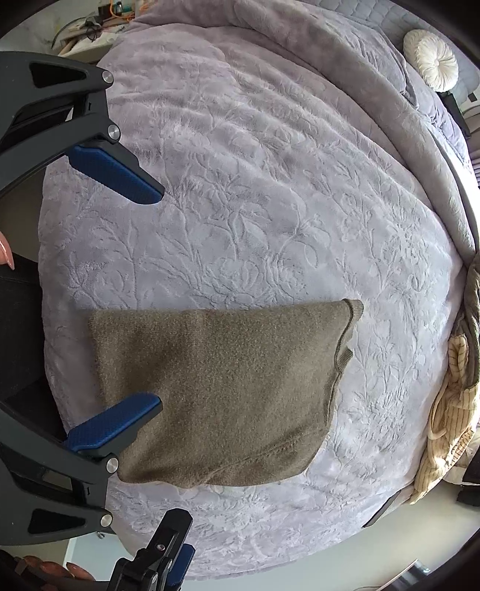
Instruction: Fold small clothes
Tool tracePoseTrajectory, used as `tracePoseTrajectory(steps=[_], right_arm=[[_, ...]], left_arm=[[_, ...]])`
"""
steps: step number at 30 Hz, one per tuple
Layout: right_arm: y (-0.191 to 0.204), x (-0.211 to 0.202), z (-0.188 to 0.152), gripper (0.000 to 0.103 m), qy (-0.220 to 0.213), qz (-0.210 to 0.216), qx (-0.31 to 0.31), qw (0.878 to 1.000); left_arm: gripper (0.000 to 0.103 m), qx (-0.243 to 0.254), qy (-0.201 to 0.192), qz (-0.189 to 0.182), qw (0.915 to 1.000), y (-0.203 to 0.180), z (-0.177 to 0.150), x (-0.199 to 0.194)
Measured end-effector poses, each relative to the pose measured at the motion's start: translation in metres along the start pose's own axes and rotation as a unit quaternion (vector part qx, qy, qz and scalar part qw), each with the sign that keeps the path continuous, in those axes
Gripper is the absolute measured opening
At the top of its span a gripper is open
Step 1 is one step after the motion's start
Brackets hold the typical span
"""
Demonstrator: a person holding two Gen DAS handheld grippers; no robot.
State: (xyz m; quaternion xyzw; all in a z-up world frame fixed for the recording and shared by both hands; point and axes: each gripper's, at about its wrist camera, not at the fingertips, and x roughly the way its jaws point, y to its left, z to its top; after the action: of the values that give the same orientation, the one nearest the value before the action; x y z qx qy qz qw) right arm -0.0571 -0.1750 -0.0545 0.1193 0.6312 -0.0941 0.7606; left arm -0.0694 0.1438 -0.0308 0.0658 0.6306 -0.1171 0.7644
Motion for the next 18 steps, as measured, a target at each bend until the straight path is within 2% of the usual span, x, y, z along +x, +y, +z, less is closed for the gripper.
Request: tracePoseTrajectory(steps=[6, 18], right_arm=[[-0.0003, -0.0026, 0.0033, 0.103, 0.018, -0.011, 0.002, 1.000], [0.0014, -0.0021, 0.0046, 0.103, 0.023, -0.025, 0.003, 0.999]], left_arm=[[0.103, 0.002, 0.001, 0.004, 1.0000, -0.0030, 0.0032, -0.0060], [0.103, 0.007, 0.001, 0.005, 1.0000, -0.0085, 0.0067, -0.0106]])
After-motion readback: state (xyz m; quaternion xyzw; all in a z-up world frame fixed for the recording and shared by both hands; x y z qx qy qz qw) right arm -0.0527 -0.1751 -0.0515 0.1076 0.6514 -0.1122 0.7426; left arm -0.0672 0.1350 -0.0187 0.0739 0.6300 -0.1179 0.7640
